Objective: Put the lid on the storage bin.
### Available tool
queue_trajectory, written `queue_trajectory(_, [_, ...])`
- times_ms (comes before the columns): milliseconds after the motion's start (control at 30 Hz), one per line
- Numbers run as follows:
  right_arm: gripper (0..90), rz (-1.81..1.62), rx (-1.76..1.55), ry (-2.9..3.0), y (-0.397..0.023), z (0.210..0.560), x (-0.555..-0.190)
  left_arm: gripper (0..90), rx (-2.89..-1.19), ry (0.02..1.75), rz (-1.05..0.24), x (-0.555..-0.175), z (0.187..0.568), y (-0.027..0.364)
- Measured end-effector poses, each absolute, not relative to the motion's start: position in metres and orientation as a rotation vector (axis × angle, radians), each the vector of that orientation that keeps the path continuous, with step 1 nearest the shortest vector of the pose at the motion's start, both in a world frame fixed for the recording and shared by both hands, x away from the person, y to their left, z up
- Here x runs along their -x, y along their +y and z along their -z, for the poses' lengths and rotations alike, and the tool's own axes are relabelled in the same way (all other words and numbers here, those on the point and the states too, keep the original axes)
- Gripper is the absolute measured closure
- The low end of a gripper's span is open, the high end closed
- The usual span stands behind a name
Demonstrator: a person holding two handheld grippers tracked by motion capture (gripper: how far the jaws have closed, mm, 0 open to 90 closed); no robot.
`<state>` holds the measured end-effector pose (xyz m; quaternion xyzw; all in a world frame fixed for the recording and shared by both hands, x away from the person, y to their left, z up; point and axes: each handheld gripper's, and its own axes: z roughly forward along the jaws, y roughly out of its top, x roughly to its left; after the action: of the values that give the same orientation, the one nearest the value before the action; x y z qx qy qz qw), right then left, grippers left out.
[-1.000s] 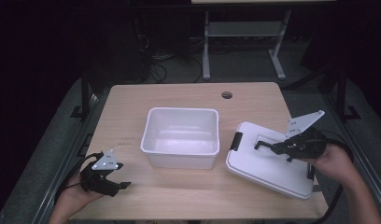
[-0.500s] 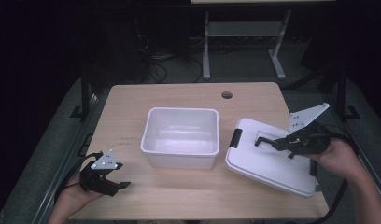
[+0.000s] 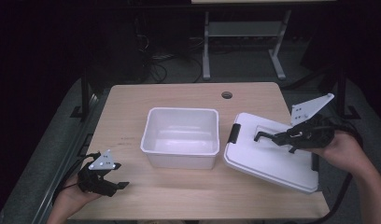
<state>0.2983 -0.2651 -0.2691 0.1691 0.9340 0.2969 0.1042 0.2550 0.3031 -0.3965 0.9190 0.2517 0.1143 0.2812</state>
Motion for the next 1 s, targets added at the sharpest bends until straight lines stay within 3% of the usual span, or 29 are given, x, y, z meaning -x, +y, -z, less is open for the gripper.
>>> queue_trajectory(400, [84.1, -0.913, -0.444, 2.741, -0.247, 0.244, -0.303, 27.8, -2.461, 0.667, -0.307, -0.255, 0.396, 0.303])
queue_trajectory(1000, [84.0, -0.918, -0.355, 2.794, -0.2, 0.24, -0.323, 26.9, -2.455, 0.671, -0.307, -0.255, 0.398, 0.304])
